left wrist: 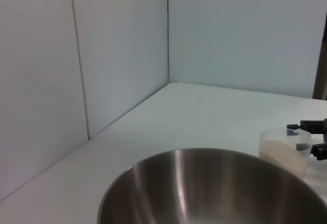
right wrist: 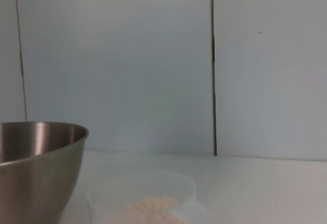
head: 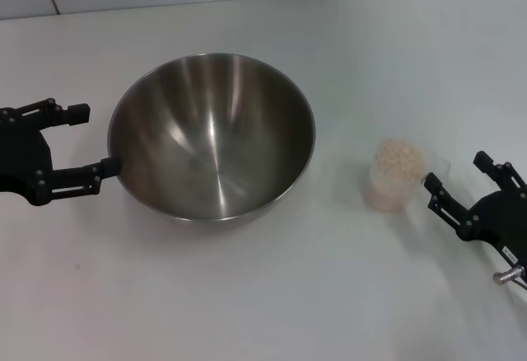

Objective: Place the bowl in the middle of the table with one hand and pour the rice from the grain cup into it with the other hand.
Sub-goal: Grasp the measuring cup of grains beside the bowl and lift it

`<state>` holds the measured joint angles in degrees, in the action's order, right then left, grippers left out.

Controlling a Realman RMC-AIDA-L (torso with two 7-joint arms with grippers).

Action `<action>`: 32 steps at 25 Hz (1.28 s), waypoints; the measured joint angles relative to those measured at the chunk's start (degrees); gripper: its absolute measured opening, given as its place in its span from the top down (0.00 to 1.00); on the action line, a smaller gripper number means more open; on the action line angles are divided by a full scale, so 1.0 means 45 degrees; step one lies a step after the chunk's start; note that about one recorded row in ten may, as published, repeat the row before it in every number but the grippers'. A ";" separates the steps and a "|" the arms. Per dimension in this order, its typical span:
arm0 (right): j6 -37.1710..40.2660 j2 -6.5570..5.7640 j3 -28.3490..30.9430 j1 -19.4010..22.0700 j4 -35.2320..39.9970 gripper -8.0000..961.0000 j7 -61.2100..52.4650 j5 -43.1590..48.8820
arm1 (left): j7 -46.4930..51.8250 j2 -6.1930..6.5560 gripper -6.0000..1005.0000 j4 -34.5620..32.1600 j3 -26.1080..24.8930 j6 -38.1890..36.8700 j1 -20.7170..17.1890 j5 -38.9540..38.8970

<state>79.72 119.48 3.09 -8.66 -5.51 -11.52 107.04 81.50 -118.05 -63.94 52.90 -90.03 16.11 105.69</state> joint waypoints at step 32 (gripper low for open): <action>-0.0924 0.0068 0.1656 -0.1058 -0.0810 0.34 -0.0009 0.0000 | -0.0001 0.0164 0.16 0.0482 0.0028 0.0101 0.0078 0.0028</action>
<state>75.56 119.78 10.55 -13.42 -9.16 -11.56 107.04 81.50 -117.31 -61.77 53.03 -89.57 16.46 105.82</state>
